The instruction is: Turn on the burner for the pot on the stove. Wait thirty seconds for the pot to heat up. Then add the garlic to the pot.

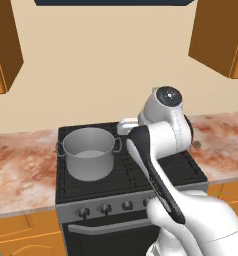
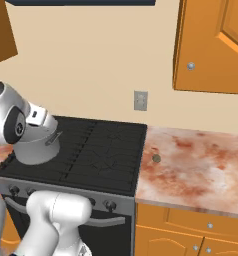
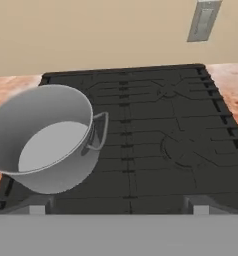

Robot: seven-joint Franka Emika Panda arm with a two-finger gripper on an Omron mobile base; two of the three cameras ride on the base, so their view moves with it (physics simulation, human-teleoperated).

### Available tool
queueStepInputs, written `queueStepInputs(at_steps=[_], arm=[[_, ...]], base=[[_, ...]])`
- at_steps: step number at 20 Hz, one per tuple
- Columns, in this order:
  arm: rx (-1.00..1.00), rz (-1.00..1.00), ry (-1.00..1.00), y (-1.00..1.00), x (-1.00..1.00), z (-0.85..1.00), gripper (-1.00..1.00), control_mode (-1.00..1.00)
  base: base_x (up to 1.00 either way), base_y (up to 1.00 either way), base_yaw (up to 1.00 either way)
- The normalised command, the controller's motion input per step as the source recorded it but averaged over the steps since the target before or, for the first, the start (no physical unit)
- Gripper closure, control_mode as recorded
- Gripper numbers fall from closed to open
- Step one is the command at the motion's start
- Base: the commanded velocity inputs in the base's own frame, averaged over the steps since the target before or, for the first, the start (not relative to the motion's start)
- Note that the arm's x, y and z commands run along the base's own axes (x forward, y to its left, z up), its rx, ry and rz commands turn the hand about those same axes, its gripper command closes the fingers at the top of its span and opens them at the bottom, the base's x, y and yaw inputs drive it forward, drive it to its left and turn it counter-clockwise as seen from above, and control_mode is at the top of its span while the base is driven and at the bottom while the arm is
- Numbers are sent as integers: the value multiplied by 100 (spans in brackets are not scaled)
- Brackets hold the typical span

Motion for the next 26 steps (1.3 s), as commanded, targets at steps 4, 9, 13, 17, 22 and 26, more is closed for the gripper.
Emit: queueStepInputs(at_steps=[4, 9, 13, 17, 22, 26], arm=[[-6, -1, -23, 43, -22, -2, -100, -100], [0, 0, -18, 34, -42, 0, -100, -100], [0, -10, -19, 1, -77, -4, -100, -100], [0, -7, -17, 11, -86, -3, -100, -100], [-1, -1, -14, 14, -86, 0, -100, -100], [0, 0, -12, 0, -92, -3, -100, -100]], base=[[0, 0, 0], [0, 0, 0], [0, 0, 0], [0, 0, 0], [0, 0, 0], [0, 0, 0]])
